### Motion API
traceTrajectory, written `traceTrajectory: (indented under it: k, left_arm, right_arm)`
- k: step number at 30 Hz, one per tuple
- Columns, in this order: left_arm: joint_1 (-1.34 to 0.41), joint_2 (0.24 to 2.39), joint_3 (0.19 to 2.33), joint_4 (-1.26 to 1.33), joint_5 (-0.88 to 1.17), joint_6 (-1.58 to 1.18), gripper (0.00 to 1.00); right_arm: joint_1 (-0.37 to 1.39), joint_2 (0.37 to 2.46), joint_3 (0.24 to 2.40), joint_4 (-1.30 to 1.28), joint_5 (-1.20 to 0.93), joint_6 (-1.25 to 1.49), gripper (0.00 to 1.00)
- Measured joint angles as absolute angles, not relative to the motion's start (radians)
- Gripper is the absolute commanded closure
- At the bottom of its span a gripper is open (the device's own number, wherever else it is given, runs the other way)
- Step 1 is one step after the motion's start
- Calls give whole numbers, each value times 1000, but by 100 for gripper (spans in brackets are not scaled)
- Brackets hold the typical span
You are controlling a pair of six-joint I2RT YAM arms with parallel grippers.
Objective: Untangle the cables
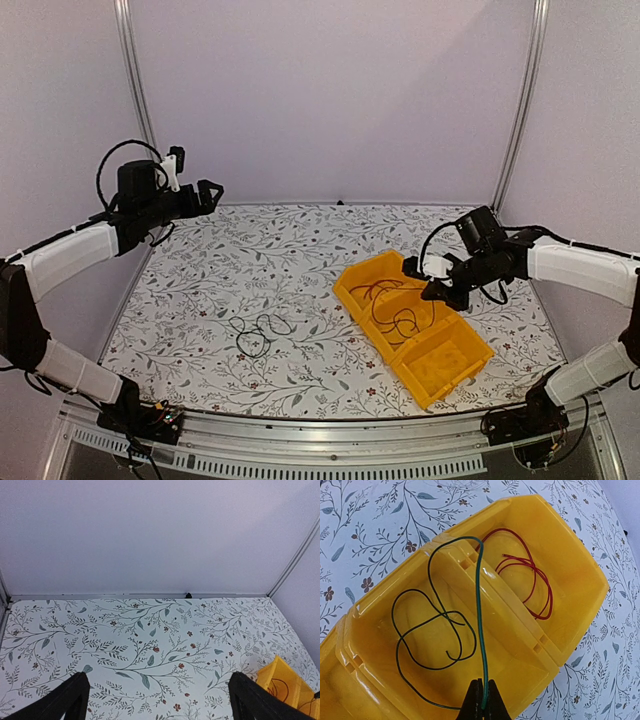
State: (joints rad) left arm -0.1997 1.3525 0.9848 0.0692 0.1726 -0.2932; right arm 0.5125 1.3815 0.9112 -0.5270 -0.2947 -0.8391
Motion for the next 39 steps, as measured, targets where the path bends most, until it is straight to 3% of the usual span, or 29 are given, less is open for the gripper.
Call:
traceTrajectory:
  k: [18,27,33,39]
  left_arm:
    - [-200,1369,985,68,176,-300,0]
    - [-234,1406,1113,-119,160,-259,0]
    - [-426,1350,1124,-310,69,-303,6]
    - [-586,1249,904,-416,-17,-447,27]
  right_arm:
    - [602,1403,861,-575,-156,-982,100]
    - [606,1458,961,-603,-86,-926,60]
    - [609,1360,994,-704,-83,-923,53]
    - [609,1245,1044,-728,-171,-897,51]
